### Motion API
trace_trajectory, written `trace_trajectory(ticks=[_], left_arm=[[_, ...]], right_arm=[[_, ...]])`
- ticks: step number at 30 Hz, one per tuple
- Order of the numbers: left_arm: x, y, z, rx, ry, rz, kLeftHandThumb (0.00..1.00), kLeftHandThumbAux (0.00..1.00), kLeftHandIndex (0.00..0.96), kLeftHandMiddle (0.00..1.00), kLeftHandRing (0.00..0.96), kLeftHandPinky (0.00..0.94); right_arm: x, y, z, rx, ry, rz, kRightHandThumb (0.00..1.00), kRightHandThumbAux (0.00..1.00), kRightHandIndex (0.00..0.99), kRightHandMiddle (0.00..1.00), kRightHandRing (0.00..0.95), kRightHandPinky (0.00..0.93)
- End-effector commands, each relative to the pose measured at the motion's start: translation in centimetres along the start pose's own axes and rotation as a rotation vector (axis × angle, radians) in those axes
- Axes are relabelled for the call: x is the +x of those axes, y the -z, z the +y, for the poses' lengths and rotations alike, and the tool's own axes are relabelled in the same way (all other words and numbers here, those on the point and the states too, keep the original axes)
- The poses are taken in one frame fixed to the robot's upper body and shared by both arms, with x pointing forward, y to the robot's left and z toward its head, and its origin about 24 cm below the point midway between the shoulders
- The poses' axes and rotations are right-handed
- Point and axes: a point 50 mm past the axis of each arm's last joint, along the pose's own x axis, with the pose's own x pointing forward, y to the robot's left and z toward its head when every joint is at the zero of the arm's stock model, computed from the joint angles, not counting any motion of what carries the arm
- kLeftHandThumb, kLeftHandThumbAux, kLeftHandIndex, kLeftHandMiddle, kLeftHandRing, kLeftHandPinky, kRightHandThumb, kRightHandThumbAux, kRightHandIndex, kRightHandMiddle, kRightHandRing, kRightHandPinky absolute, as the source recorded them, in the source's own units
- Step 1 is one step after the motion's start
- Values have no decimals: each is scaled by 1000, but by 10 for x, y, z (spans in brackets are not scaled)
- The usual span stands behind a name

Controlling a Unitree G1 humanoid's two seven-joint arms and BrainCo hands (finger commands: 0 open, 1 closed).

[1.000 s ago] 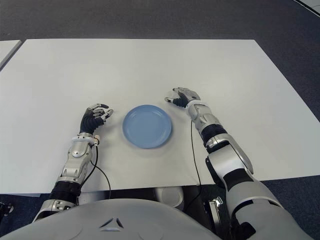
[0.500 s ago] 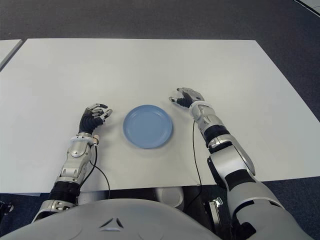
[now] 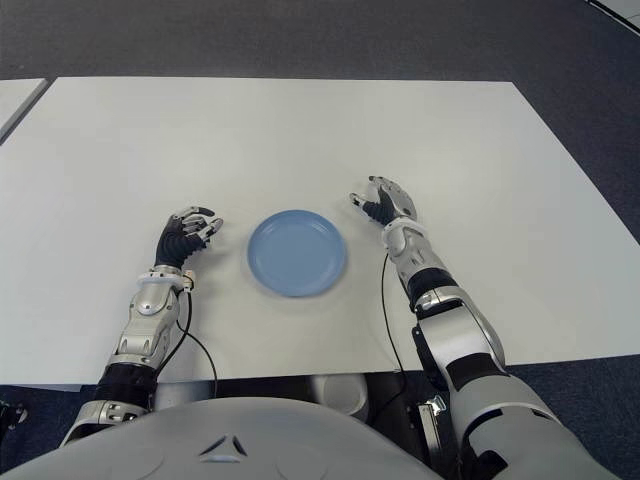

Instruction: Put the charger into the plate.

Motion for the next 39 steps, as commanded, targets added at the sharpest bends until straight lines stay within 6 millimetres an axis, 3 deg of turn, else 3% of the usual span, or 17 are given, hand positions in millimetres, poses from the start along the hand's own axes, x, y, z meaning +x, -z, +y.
trace_trajectory(ticks=[1,4,11,18,26,39], left_arm=[[-3,5,4,2,-28,29,707,716,435,722,708,688],[-3,5,4,1,-32,27,708,716,435,716,703,680],[-3,3,5,1,-34,21,708,716,435,704,694,678],[-3,3,6,6,-41,21,709,715,435,699,692,674],[-3,2,6,15,-43,21,710,715,435,705,698,687],[-2,1,7,26,-47,16,709,715,436,714,709,701]], right_arm=[[-17,24,18,66,21,91,530,347,0,0,0,0],[-19,25,20,99,58,100,514,395,0,0,0,0],[-23,25,22,172,145,95,489,509,11,0,1,112],[-28,23,24,245,207,88,522,575,62,11,22,128],[-31,25,27,246,222,93,527,583,65,3,14,106],[-32,27,33,234,190,138,514,515,16,0,0,113]])
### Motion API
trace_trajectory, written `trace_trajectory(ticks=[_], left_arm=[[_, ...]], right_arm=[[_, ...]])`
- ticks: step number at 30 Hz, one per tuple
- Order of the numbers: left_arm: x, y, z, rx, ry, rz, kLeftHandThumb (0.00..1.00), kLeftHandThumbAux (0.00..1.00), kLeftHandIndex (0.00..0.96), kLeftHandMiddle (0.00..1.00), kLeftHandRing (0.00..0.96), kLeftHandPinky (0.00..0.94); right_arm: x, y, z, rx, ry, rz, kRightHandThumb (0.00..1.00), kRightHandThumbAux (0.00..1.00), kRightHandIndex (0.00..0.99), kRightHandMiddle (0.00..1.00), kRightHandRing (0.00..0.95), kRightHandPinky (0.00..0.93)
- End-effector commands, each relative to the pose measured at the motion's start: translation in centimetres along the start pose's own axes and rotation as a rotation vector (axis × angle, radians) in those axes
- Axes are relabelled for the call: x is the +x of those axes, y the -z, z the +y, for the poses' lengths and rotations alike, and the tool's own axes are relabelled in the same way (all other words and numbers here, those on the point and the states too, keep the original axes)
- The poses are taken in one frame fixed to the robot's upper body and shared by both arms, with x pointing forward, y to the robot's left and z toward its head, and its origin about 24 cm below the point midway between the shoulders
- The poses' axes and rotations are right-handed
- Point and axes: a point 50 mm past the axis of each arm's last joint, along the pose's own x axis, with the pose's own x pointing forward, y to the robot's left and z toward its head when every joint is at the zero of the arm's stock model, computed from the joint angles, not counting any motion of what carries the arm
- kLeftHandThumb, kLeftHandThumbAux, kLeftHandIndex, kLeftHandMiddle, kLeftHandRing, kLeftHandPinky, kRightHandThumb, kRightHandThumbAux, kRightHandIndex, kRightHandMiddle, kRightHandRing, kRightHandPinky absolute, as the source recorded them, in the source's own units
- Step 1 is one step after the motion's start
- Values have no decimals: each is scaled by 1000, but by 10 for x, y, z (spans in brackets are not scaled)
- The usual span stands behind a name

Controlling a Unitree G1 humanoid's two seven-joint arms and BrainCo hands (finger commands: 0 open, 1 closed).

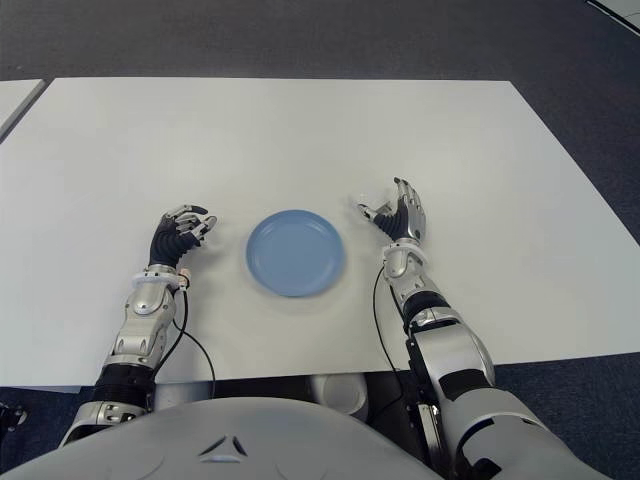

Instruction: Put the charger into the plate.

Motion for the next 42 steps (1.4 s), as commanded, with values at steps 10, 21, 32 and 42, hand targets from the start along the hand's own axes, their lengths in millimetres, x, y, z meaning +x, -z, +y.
trace_trajectory(ticks=[10,21,32,42], left_arm=[[-2,2,3,14,-16,19,708,715,435,711,701,686],[-1,2,4,10,-22,16,708,715,435,716,703,695],[-2,2,3,3,-20,15,708,716,435,718,703,689],[-3,0,3,0,-24,9,707,716,435,718,702,695]], right_arm=[[-18,17,17,-38,-82,102,513,526,14,0,13,142],[-11,12,16,-162,-169,54,396,489,3,0,6,76],[16,-14,9,-351,-407,40,320,361,0,0,0,1],[24,-28,4,-582,-587,64,351,256,0,0,0,0]])
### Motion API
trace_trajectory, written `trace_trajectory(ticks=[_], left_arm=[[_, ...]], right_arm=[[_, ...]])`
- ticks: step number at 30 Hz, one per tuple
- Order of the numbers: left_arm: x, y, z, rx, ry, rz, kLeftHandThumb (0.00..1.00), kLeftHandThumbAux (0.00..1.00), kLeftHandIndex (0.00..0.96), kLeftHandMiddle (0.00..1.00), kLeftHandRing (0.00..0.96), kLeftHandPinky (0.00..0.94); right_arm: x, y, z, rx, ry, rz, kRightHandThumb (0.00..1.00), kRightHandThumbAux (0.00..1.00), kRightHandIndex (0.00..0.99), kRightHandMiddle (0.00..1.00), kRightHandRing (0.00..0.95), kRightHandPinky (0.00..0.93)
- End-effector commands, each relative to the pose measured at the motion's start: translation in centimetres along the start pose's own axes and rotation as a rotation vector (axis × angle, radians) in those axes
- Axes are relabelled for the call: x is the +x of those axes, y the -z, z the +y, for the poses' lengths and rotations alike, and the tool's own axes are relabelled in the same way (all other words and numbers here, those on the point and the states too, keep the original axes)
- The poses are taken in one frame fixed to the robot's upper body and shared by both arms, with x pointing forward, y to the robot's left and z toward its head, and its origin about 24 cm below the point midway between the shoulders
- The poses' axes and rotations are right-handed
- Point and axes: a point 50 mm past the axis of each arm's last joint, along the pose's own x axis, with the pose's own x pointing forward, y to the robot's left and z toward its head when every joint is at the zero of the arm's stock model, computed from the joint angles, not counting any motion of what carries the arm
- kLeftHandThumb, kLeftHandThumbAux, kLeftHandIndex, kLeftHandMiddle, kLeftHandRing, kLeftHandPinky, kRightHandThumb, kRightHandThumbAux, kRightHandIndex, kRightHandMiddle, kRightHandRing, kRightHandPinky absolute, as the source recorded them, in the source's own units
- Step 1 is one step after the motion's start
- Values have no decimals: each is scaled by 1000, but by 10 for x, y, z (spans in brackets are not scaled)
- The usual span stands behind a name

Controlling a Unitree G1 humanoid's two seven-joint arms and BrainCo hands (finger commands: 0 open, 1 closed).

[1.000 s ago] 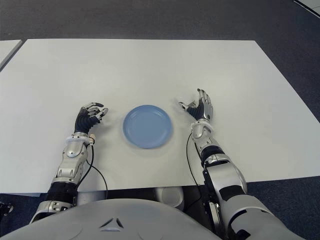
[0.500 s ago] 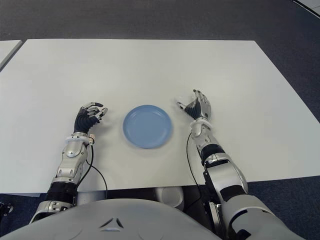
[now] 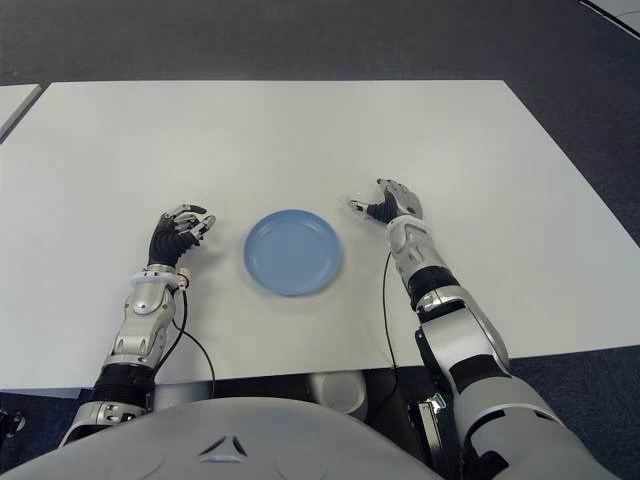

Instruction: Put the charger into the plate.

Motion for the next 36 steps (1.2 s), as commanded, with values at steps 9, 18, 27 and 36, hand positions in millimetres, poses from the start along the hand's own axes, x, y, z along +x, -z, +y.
trace_trajectory(ticks=[9,18,27,36], left_arm=[[-3,0,1,-4,-20,12,708,715,436,716,704,693],[-4,0,2,-9,-27,11,709,715,435,713,698,683],[-5,-1,4,-8,-34,8,708,716,435,712,696,693],[-4,-1,5,-8,-35,8,708,716,436,718,704,699]], right_arm=[[-1,-9,10,-243,-294,55,366,242,0,0,0,0],[1,-10,8,-302,-320,50,313,306,0,0,0,0],[2,-9,8,-313,-318,37,268,314,0,0,0,0],[3,-8,8,-306,-309,36,236,330,1,0,0,0]])
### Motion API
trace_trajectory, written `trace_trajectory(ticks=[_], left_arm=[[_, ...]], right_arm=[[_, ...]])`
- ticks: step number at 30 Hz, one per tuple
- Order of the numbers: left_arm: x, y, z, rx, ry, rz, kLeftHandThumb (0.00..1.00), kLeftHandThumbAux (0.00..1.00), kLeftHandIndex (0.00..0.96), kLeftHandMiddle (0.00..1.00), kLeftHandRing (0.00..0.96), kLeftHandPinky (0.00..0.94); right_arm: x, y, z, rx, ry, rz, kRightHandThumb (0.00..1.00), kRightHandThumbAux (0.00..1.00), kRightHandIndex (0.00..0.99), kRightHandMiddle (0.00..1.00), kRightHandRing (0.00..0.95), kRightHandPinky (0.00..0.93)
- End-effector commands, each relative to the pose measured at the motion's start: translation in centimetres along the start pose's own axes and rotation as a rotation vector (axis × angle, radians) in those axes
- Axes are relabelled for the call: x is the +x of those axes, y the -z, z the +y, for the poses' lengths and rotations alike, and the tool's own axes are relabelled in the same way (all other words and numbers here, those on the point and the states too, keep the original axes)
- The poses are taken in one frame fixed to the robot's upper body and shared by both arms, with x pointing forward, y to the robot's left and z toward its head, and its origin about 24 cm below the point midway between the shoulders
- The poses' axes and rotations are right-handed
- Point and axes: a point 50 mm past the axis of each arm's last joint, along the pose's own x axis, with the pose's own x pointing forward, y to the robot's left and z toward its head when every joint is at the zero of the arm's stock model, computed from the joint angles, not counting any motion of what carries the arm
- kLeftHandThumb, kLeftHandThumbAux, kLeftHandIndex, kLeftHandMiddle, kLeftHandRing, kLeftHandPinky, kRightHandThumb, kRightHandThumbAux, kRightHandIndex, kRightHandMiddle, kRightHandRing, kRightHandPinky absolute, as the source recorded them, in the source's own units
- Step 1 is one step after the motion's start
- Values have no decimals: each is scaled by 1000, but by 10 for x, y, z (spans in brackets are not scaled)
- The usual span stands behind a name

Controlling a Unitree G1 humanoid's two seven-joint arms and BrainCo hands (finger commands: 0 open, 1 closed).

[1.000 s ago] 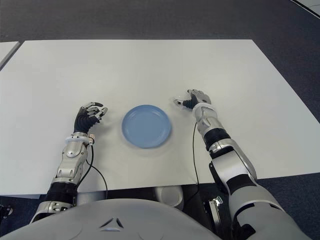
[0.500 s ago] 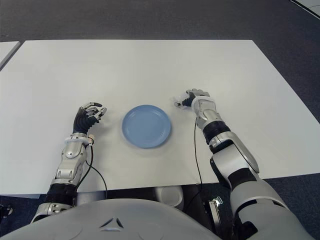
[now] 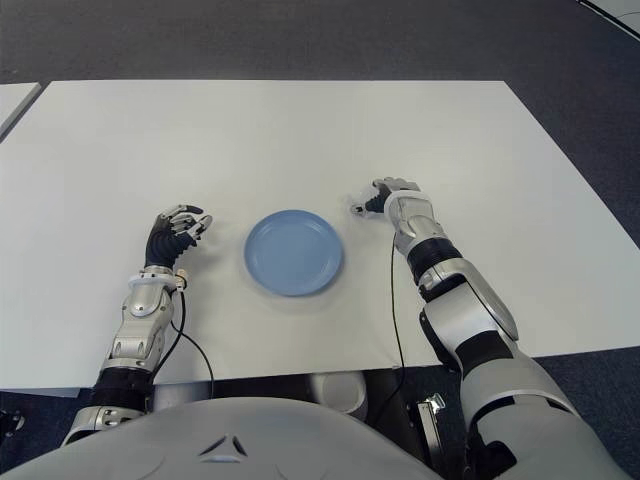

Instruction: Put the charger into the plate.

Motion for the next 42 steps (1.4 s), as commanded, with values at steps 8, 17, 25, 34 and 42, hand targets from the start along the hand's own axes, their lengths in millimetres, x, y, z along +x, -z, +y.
trace_trajectory(ticks=[8,17,25,34,42], left_arm=[[-1,1,4,1,-18,9,709,716,436,715,703,692],[0,2,5,1,-22,22,709,716,436,717,707,707],[0,1,6,9,-17,10,708,716,436,725,712,715],[-1,1,6,4,-19,3,706,717,436,730,716,720],[-1,1,6,3,-20,-3,706,717,436,730,718,722]], right_arm=[[0,-3,29,5,-103,-13,256,348,2,0,0,0],[0,-4,29,11,-88,-9,286,379,12,0,0,0],[-3,-6,26,112,-34,2,351,450,79,23,33,118],[-8,-6,24,260,79,27,560,625,337,195,133,205],[-9,-6,25,375,189,64,707,710,422,299,260,344]])
